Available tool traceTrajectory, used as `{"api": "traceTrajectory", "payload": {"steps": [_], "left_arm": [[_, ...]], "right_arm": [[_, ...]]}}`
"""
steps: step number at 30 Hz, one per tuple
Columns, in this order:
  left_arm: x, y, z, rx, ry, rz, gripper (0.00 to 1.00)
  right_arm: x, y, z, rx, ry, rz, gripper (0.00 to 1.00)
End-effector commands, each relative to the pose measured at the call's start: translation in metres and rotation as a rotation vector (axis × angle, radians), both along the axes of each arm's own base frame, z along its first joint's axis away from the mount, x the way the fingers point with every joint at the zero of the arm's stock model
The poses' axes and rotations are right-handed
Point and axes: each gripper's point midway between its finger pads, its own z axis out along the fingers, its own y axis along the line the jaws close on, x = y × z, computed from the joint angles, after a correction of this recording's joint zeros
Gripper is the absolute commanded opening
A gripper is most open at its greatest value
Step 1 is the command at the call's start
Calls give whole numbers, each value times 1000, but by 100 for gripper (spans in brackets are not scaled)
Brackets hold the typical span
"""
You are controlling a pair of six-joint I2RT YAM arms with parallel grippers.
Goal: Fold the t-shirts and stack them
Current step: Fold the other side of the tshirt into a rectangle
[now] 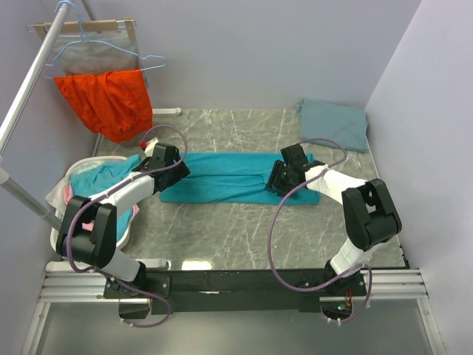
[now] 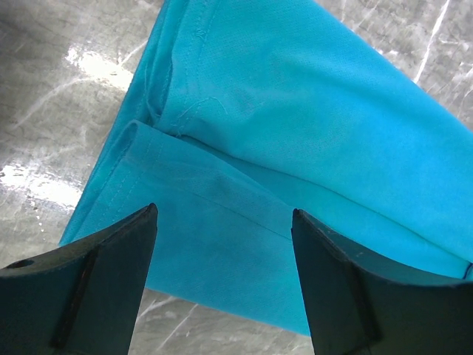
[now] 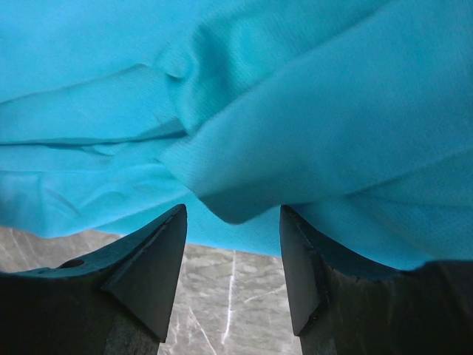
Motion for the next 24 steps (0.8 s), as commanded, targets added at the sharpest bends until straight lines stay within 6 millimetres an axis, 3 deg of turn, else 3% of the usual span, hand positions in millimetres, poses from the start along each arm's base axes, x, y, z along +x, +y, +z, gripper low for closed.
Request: {"api": "traceTrajectory", "payload": {"steps": [1, 6, 13, 16, 17, 19, 20, 21, 24], "left_arm": [[12, -8, 13, 0, -34, -29, 79], [12, -10, 13, -3, -36, -32, 79], [12, -10, 12, 6, -28, -31, 79], [11, -8, 14, 10, -29, -26, 79], [12, -8, 14, 12, -30, -24, 79], [10, -7, 13, 19, -28, -24, 79], [11, -7, 13, 19, -28, -22, 79], [11, -6, 12, 22, -24, -21, 79], [12, -7, 10, 21, -20, -27, 79]], "right_arm": [[-3, 3, 13, 24, -39, -14, 61], [1, 1, 13, -3, -60, -18, 61], [24, 2, 13, -47, -90, 7, 54], [35, 3, 17, -58, -102, 24, 45], [40, 3, 22, -55, -116, 30, 35], [43, 4, 23, -58, -120, 35, 25], [49, 4, 29, -58, -136, 40, 14], [50, 5, 32, -60, -142, 46, 9], [58, 8, 44, -64, -158, 62, 10]]}}
